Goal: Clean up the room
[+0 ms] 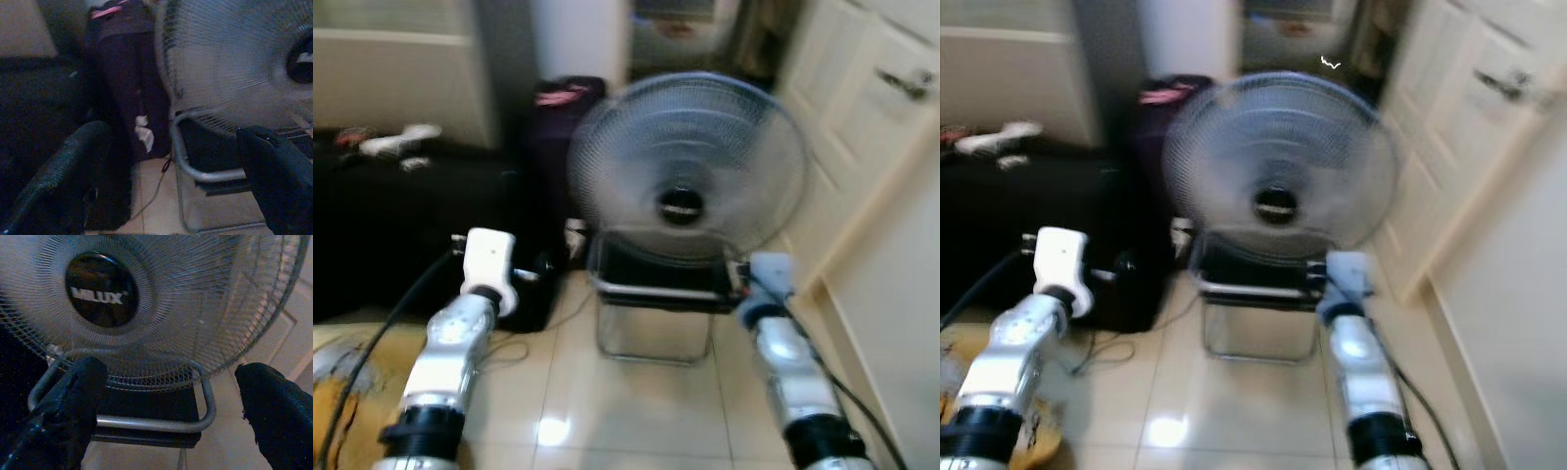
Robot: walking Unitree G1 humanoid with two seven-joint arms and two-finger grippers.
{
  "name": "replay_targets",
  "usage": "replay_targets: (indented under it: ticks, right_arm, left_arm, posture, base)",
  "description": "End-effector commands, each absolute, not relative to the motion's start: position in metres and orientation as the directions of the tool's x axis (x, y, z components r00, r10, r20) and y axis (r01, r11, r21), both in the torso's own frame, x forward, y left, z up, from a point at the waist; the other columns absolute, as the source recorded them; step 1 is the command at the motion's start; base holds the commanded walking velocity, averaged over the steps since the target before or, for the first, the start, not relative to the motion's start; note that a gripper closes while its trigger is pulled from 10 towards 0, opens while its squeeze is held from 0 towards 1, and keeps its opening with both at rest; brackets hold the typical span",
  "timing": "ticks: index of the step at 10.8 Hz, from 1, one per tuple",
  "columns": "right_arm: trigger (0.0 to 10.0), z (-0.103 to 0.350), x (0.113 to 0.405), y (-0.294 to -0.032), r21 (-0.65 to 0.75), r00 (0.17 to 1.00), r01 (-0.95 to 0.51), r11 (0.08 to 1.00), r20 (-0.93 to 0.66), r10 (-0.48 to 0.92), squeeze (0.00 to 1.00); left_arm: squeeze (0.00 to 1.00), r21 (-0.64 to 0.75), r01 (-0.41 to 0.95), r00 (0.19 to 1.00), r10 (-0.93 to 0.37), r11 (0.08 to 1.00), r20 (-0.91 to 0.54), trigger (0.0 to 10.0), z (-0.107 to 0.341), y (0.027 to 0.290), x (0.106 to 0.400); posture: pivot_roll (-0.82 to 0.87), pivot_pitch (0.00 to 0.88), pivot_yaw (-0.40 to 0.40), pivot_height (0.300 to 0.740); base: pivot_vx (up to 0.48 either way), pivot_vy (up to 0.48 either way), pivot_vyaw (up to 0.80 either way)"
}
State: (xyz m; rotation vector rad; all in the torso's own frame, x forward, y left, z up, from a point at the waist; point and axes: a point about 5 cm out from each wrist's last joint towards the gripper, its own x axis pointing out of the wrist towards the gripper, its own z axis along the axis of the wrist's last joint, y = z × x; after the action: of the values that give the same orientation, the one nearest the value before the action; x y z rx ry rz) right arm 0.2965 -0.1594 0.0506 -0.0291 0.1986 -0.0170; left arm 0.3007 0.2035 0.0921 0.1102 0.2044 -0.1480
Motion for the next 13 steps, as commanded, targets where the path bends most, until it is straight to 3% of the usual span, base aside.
replay_targets:
  ticks: [1,9,11,13]
  right_arm:
    - [10.0,0.051,0.294,-0.169,-0.056,0.981,0.040,0.998,-0.189,-0.050,0.00]
    - [10.0,0.045,0.274,-0.171,-0.076,0.982,0.026,0.997,-0.186,-0.040,0.00]
    - [10.0,0.060,0.271,-0.161,-0.024,0.993,-0.045,0.999,-0.110,0.042,0.00]
    - [10.0,0.066,0.265,-0.166,-0.051,0.994,-0.051,0.997,-0.095,0.046,0.00]
  left_arm:
    - [0.00,0.102,0.184,0.965,-0.160,0.978,-0.206,10.0,0.093,0.199,0.300]
    - [0.00,0.102,0.243,0.954,-0.219,0.965,-0.203,10.0,0.088,0.196,0.278]
    - [0.00,0.102,0.221,0.966,-0.203,0.970,-0.159,10.0,0.096,0.201,0.275]
    - [0.00,0.129,0.227,0.969,-0.211,0.965,-0.127,10.0,0.103,0.200,0.267]
  posture:
    - [-0.01,0.000,0.001,0.740]
    - [-0.01,0.000,-0.003,0.740]
    - [-0.01,0.000,-0.010,0.740]
    - [-0.01,0.000,-0.017,0.740]
  base:
    - [0.337,0.000,0.00]
    - [0.322,0.000,-0.10]
    - [0.000,0.000,0.00]
    - [0.000,0.000,0.00]
